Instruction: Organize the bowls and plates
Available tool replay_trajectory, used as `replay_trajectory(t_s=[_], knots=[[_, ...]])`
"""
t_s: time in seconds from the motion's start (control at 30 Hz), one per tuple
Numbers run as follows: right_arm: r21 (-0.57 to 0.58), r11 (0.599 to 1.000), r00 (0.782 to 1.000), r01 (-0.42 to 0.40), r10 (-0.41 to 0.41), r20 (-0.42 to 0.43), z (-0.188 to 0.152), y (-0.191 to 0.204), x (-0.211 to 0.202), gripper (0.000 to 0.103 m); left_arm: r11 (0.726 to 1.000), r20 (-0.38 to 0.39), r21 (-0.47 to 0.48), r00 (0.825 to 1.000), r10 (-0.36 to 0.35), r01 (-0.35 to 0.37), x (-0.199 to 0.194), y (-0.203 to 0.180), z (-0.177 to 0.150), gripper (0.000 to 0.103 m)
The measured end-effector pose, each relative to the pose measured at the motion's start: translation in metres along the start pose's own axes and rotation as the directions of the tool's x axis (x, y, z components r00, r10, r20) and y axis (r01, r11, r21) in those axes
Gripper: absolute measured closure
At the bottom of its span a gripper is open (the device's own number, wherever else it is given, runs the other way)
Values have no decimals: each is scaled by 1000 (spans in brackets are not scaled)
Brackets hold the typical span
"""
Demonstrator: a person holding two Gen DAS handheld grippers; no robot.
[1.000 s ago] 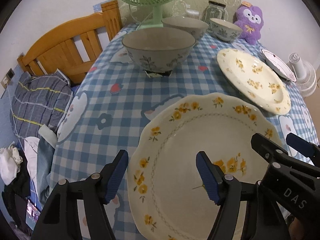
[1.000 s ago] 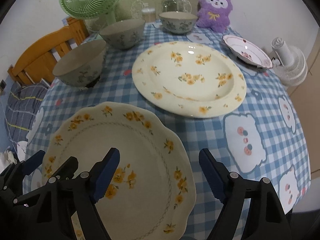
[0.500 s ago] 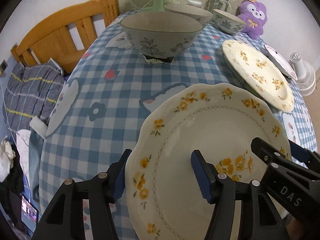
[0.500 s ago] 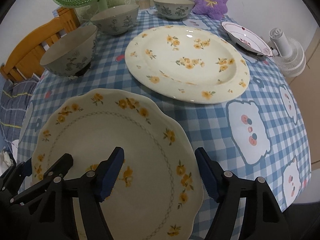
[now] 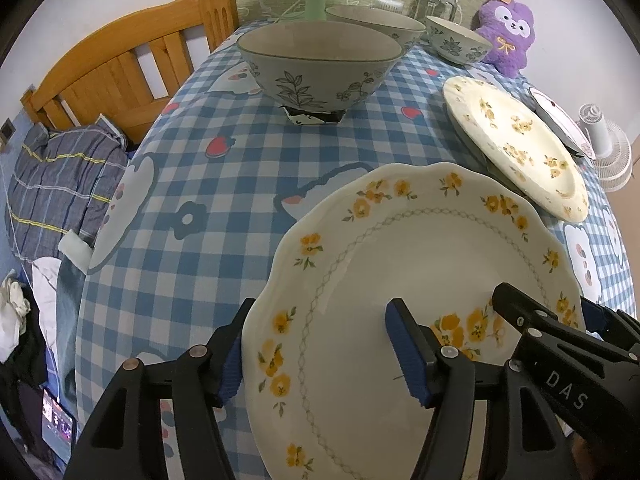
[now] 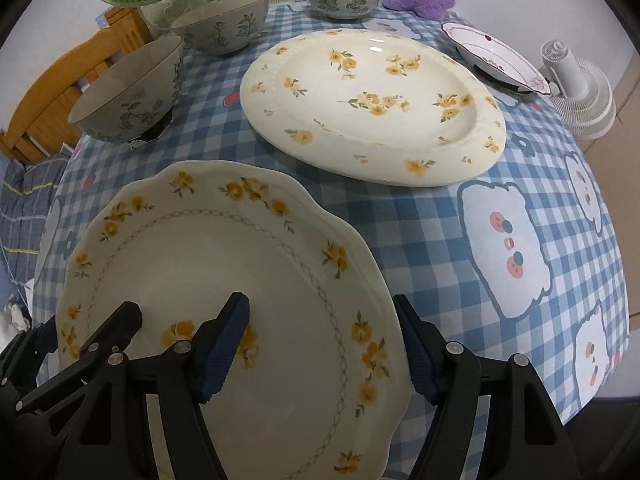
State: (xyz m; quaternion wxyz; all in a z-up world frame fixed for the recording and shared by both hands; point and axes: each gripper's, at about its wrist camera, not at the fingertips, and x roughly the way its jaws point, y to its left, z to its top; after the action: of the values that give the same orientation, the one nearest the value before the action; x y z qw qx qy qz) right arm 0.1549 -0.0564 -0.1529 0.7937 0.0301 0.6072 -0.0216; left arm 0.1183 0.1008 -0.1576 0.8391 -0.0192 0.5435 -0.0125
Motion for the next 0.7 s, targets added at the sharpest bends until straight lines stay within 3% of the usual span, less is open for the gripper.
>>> replay_trajectory(t_s=[0.4,0.7], knots=[[-17,1000,1000,8,-8,-5,-6,5,-9,29,1000,-34,-24,999,-21,20,-4,5,-1,38],[12,1000,1000,15,-16,23,-7,1,-28,29,999,9,7,999,-35,35,-21,2,4,38]])
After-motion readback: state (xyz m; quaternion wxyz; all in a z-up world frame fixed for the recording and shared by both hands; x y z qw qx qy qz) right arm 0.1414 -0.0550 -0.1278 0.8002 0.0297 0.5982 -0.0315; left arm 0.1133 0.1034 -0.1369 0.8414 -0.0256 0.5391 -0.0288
